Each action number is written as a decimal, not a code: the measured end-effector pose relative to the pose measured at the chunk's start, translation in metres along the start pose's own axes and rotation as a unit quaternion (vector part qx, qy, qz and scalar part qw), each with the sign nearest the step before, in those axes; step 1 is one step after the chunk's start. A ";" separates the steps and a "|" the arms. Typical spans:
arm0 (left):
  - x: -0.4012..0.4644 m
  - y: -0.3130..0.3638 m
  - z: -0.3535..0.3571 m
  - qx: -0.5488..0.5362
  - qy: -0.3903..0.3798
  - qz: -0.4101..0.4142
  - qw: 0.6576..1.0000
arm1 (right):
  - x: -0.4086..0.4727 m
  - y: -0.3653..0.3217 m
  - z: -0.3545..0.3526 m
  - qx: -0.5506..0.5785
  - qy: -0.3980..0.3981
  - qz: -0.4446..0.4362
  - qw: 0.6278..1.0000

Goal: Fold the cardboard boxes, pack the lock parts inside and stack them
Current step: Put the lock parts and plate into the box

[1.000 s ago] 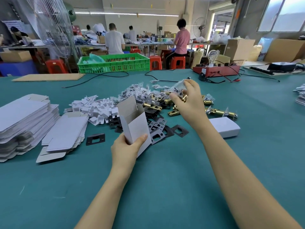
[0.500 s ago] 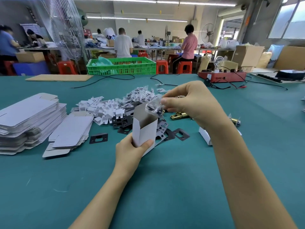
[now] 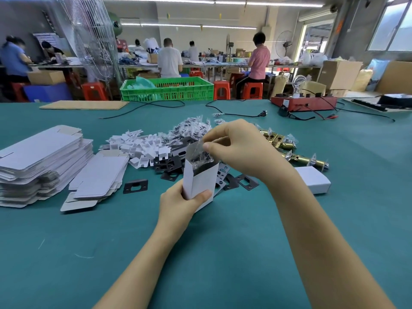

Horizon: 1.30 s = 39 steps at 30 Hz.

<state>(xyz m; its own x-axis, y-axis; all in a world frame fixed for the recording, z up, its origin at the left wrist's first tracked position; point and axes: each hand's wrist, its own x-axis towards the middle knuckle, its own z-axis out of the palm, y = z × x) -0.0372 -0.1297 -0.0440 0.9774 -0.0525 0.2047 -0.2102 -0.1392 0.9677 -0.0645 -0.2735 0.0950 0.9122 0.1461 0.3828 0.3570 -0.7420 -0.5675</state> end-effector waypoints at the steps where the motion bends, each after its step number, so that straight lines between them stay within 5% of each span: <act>1: 0.000 -0.001 0.000 -0.003 -0.004 -0.001 1.000 | 0.000 -0.001 -0.001 -0.006 -0.017 -0.002 1.000; 5: 0.003 -0.003 0.001 -0.002 -0.013 -0.001 1.000 | -0.003 -0.001 -0.002 -0.027 -0.130 0.000 0.991; 13: 0.004 -0.004 -0.001 -0.093 -0.049 -0.023 0.994 | -0.001 0.017 -0.015 0.091 0.037 0.013 0.995; 18: 0.003 -0.002 -0.002 -0.161 -0.096 -0.011 0.982 | 0.002 0.036 0.010 0.214 0.135 0.088 0.963; 23: 0.003 -0.001 0.002 -0.179 -0.096 0.004 0.979 | -0.018 0.062 0.068 0.387 0.036 0.228 0.893; 31: -0.004 0.003 0.007 -0.118 -0.140 0.045 0.982 | -0.036 0.075 0.103 0.514 0.034 0.209 0.831; 39: -0.001 0.008 0.007 -0.218 -0.172 -0.068 0.958 | -0.033 0.079 0.102 0.565 -0.024 0.184 0.804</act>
<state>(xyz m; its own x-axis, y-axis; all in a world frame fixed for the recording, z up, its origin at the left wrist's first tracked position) -0.0396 -0.1372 -0.0374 0.9139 -0.3971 0.0837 0.0220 0.2543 0.9669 -0.0460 -0.2708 -0.0370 0.9949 0.0984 0.0234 -0.0097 0.3231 -0.9463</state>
